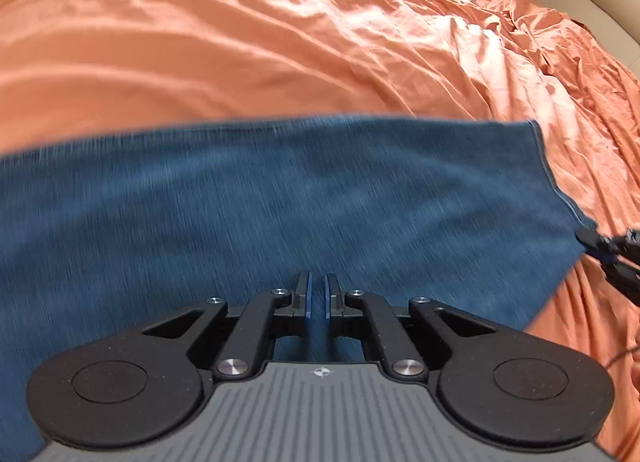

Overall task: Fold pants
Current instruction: 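Lift the seam with the left tool while the right tool raises the hem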

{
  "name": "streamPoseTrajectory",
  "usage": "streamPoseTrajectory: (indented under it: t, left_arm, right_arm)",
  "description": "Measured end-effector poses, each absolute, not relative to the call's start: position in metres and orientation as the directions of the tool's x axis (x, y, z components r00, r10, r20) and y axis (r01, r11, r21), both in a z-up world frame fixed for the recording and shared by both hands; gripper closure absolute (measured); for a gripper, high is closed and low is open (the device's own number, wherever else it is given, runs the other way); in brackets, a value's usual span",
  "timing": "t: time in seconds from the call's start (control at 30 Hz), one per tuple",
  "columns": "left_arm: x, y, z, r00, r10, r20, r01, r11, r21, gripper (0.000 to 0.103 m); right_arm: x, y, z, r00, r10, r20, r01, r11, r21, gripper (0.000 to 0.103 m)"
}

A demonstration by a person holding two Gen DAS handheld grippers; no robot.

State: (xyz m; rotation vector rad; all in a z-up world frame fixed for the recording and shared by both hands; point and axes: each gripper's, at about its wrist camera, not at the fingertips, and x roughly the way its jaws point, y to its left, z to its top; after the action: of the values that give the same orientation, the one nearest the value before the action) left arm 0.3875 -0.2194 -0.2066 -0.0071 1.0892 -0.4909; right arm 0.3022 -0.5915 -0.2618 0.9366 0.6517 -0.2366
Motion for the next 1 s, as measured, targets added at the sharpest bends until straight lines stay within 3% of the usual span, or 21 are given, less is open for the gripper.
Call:
streamPoseTrajectory:
  t: [0.27, 0.53, 0.77, 1.0]
  left_arm:
    - [0.343, -0.203, -0.209, 0.368, -0.443, -0.817, 0.280, 0.891, -0.357, 0.099]
    - [0.324, -0.178, -0.193, 0.315, -0.522, -0.793, 0.319, 0.845, -0.429, 0.099]
    - [0.320, -0.110, -0.146, 0.420, -0.542, -0.727, 0.316, 0.839, -0.443, 0.098]
    - [0.318, -0.012, -0.108, 0.544, -0.508, -0.668, 0.243, 0.857, -0.454, 0.098]
  right_arm:
    - [0.308, -0.575, -0.225, 0.795, 0.041, -0.605, 0.422, 0.678, 0.601, 0.102]
    - [0.308, -0.519, -0.125, 0.871, 0.043, -0.489, 0.240, 0.832, 0.500, 0.101]
    - [0.326, -0.420, -0.043, 0.912, 0.046, -0.408, 0.084, 0.952, 0.295, 0.101]
    - [0.354, -0.300, -0.015, 0.913, 0.118, -0.391, -0.067, 0.988, 0.142, 0.101]
